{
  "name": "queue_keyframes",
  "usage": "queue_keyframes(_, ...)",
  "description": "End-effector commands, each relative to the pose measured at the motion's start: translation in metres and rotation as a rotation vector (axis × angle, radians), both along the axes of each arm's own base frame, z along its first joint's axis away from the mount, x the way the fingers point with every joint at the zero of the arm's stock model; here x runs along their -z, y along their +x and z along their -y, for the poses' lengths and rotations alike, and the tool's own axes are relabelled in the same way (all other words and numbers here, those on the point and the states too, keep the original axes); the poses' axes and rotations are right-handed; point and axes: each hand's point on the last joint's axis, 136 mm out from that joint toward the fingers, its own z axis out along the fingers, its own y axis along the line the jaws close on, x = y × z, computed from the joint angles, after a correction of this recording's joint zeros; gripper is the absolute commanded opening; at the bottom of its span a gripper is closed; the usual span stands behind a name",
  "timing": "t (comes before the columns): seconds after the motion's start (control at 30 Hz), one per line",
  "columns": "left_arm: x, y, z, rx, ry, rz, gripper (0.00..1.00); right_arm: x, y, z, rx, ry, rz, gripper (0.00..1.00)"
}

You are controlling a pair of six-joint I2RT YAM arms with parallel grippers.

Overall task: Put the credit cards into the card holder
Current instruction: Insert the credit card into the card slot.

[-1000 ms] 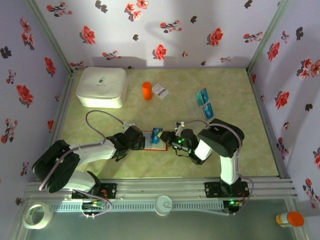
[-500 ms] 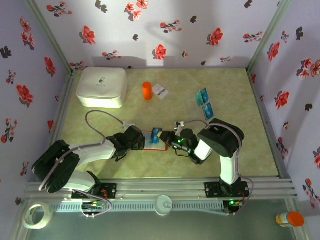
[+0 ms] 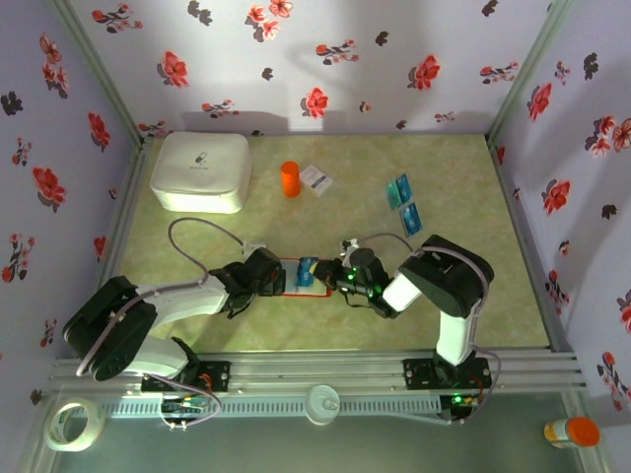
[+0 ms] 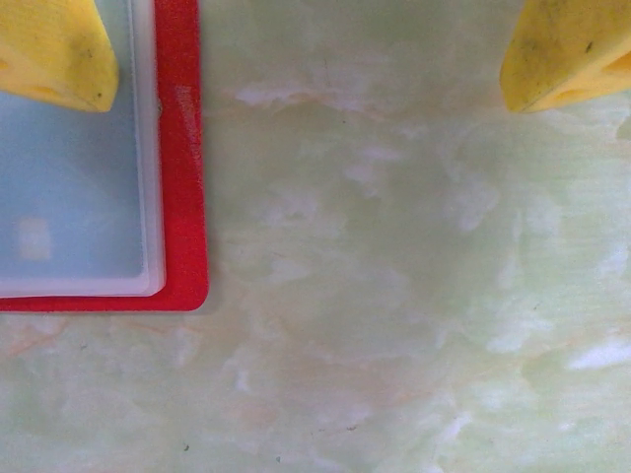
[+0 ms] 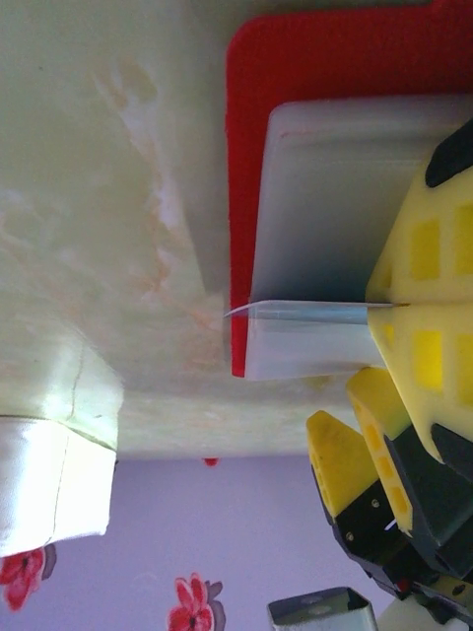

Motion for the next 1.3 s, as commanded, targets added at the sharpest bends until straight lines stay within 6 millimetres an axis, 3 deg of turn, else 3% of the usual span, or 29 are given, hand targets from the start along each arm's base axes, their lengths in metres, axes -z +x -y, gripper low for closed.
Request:
queue_keyframes(0.0, 0.017, -0.016, -0.022, -0.018, 0.089, -0.06, 1.0, 0.019, -0.017, 0.001, -0.066, -0.091, -0.056, 0.0)
queue_keyframes(0.3, 0.012, -0.014, -0.024, -0.03, 0.103, -0.05, 1.0, 0.018, -0.018, -0.008, -0.102, -0.039, -0.037, 0.0)
queue_keyframes(0.7, -0.02, 0.0, -0.01, -0.014, 0.045, 0.022, 1.0, 0.023, -0.019, -0.002, -0.08, -0.058, -0.054, 0.0)
queue_keyframes(1.0, -0.011, 0.003, 0.006, 0.029, -0.001, 0.013, 1.0, 0.026, -0.02, 0.001, -0.071, -0.078, -0.066, 0.0)
queue_keyframes(1.27, 0.002, -0.002, -0.005, -0.001, 0.055, -0.028, 1.0, 0.028, -0.023, 0.004, -0.076, -0.111, -0.094, 0.0)
